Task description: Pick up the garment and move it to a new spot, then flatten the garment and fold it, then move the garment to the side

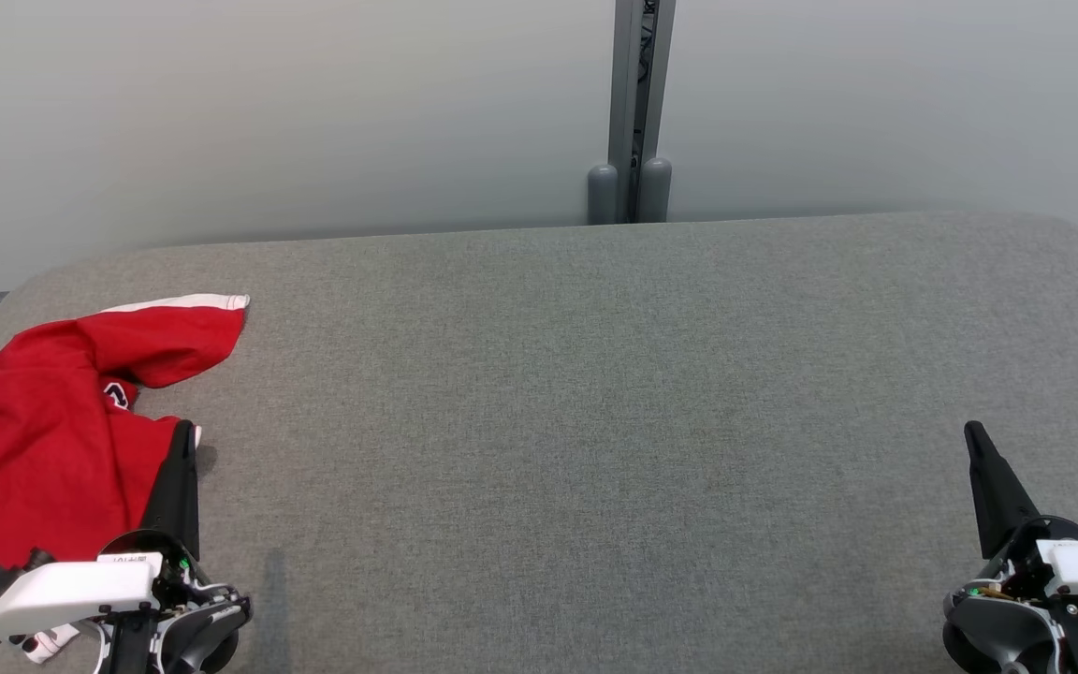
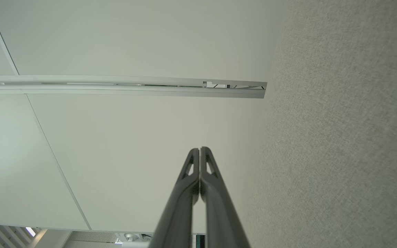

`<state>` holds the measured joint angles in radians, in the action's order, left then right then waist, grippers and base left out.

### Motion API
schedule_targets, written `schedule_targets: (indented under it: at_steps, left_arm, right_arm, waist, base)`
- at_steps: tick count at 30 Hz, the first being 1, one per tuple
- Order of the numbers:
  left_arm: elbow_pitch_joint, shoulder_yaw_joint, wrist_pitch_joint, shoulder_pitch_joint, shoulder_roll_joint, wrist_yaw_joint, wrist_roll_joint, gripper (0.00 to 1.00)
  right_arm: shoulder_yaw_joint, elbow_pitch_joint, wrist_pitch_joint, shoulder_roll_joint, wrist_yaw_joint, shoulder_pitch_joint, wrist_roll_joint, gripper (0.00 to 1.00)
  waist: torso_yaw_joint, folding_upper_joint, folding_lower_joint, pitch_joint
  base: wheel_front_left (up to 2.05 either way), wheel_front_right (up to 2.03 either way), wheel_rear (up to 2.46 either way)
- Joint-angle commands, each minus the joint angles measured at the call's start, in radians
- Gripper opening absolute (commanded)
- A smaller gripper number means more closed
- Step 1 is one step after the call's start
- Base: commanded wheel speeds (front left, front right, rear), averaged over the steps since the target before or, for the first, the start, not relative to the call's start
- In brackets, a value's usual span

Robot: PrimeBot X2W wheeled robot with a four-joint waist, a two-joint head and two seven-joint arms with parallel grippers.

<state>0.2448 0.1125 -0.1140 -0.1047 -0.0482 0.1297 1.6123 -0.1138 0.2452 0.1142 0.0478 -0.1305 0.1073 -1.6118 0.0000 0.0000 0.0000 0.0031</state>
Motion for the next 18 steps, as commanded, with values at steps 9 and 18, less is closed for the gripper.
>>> schedule_targets:
  at_steps: [9,18]
  left_arm:
    - [-0.002,0.003,-0.002,-0.012,-0.006,0.003,-0.001,0.00]
    - [-0.002,0.003,-0.002,-0.012,-0.006,0.003,-0.001,0.00]
  right_arm:
    - [-0.001,-0.003,0.001,0.008,-0.001,0.004,0.000,0.00]
    - [-0.001,-0.003,0.001,0.008,-0.001,0.004,0.000,0.00]
  waist:
    - [0.000,0.0000,0.0000,0.000]
    - [0.000,0.0000,0.0000,0.000]
  base:
    - [0.00,0.00,0.00]
    - [0.00,0.00,0.00]
